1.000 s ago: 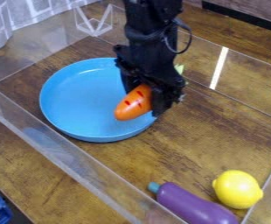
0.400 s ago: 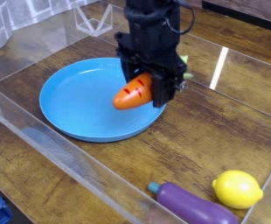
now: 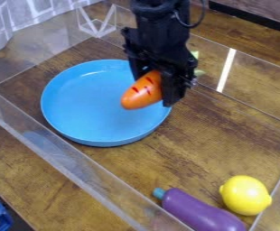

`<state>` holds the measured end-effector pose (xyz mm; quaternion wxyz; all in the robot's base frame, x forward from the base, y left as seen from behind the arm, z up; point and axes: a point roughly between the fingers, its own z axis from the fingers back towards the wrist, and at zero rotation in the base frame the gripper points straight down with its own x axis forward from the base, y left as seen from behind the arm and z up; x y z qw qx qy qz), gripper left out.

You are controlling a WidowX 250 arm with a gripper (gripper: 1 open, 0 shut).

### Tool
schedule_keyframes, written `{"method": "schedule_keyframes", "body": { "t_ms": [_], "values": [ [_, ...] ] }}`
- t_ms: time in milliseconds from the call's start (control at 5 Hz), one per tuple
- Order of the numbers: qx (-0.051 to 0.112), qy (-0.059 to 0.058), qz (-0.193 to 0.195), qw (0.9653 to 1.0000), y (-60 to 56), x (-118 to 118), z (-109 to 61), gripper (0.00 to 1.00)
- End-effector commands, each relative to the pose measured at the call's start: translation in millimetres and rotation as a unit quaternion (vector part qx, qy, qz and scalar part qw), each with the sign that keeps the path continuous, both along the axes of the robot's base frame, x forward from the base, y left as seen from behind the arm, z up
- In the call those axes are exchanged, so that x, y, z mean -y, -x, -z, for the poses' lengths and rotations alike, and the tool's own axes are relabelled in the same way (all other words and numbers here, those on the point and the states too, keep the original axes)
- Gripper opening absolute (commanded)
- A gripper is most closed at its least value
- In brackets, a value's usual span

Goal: Move the carrot to the left side

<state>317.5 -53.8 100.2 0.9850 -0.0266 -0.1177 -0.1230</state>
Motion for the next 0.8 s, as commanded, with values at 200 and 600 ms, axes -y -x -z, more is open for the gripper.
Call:
{"method": "schedule_keyframes", "body": {
  "t_ms": [200,600],
  "values": [
    [0.023,0.012,0.003,0.9996,-10.2,0.3,-24.2,0.00],
    [0.016,0.017,-0.006,0.9997,-1.3,7.8,-27.9,0.00]
  ]
}}
